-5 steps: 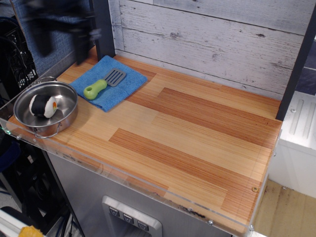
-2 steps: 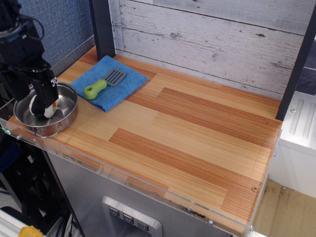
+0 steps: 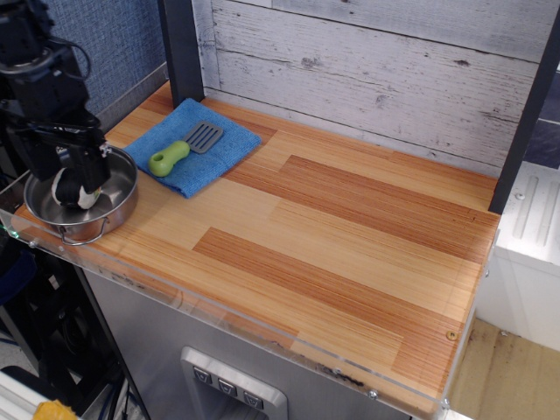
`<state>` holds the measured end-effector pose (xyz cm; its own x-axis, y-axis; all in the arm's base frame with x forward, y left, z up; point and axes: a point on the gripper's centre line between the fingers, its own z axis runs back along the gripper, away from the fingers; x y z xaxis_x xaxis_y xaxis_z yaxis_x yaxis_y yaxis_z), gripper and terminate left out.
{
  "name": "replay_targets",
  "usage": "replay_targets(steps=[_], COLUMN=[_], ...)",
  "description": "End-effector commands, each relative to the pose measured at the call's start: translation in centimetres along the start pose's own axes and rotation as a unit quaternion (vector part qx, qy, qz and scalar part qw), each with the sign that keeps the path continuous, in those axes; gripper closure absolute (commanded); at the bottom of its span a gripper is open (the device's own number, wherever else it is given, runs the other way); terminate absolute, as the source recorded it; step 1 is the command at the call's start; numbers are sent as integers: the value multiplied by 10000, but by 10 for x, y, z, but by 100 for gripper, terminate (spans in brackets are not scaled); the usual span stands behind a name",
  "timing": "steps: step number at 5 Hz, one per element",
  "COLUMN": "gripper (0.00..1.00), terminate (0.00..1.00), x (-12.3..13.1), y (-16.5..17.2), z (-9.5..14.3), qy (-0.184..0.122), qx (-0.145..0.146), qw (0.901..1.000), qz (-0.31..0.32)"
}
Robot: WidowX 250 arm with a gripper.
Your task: Pick the bottle in the bowl and store away from the bowl.
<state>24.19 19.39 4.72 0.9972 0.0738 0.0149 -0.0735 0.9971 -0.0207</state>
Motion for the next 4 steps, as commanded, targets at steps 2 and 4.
replay_targets(steps=[2, 4], gripper=[0, 0], terminate=[0, 0], x=[9, 6], y=[-13, -7], z=[-9, -28], qy=[67, 399], qx=[378, 500], qw=[9991, 9977], qz=[-193, -225])
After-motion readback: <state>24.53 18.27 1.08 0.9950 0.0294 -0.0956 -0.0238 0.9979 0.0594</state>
